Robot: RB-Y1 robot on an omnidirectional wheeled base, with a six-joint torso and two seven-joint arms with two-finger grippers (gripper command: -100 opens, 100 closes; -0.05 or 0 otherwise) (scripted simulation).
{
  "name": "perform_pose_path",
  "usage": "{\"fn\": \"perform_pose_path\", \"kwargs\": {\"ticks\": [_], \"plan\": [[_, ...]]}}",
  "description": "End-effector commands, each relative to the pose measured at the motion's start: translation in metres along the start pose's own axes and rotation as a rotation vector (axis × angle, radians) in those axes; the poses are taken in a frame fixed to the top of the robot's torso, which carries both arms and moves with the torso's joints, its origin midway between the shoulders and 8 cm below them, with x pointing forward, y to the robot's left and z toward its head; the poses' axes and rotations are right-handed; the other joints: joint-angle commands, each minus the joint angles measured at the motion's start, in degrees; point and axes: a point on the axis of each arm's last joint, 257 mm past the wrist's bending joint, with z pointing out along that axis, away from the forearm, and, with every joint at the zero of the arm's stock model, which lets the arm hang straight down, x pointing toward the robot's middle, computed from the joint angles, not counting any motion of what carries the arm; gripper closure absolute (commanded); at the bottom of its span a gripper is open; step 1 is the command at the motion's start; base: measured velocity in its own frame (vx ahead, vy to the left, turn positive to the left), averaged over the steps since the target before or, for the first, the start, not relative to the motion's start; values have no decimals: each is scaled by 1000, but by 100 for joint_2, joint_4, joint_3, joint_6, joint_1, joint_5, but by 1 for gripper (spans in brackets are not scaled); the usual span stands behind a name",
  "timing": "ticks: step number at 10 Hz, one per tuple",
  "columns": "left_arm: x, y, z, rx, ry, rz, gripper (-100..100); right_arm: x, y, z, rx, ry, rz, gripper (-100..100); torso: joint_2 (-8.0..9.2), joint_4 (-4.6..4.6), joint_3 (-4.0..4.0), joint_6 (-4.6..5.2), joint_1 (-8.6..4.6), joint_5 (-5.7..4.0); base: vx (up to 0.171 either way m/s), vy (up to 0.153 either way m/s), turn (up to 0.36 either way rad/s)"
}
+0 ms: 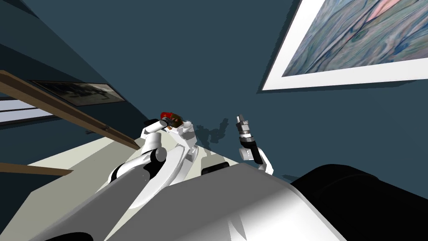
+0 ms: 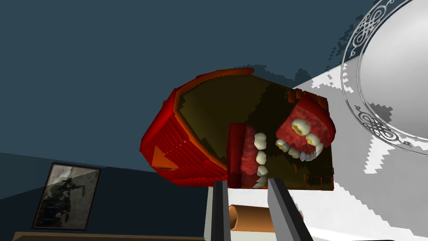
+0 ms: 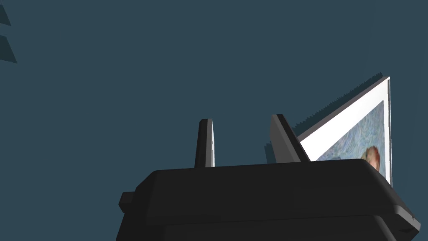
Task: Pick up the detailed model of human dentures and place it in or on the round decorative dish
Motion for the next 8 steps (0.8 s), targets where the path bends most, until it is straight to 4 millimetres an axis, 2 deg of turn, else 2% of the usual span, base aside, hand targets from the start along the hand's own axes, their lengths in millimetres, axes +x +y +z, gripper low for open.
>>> {"fn": "perform_pose_path", "kwargs": {"ticks": [1, 2, 3, 4, 5, 6, 7, 8], "plan": [[1, 11, 5, -30, -1, -15, 100, 0, 0, 0, 0, 0, 0, 0, 0, 0, 0, 0, 0, 0, 29, -23, 19], [-1, 15, 6, -38, -4, -16, 100, 0, 0, 0, 0, 0, 0, 0, 1, -4, -2, -3, 5, 3, 14, -7, -5], [17, 12, 9, -47, 16, -33, 100, 0, 0, 0, 0, 0, 0, 0, 4, -5, -1, -4, 13, 5, 25, -16, 47], [12, 24, 11, -72, 6, -37, 100, 0, 0, 0, 0, 0, 0, 0, 1, -1, 0, -3, 9, 1, 29, -18, 26], [12, 24, 11, -72, 6, -37, 100, 0, 0, 0, 0, 0, 0, 0, 1, -5, -2, -3, 8, 3, 10, -10, -4], [27, 27, 15, -91, 21, -53, 100, 0, 0, 0, 0, 0, 0, 0, 5, -3, 0, -4, 12, 2, 16, -15, 40], [24, 34, 16, -105, 15, -55, 100, 0, 0, 0, 0, 0, 0, 0, 5, -1, 2, -3, 8, -1, 26, -18, 24], [41, 31, 17, -113, 35, -67, 100, 0, 0, 0, 0, 0, 0, 0, 3, -4, 0, -2, 6, 0, 39, -32, 40]]}}
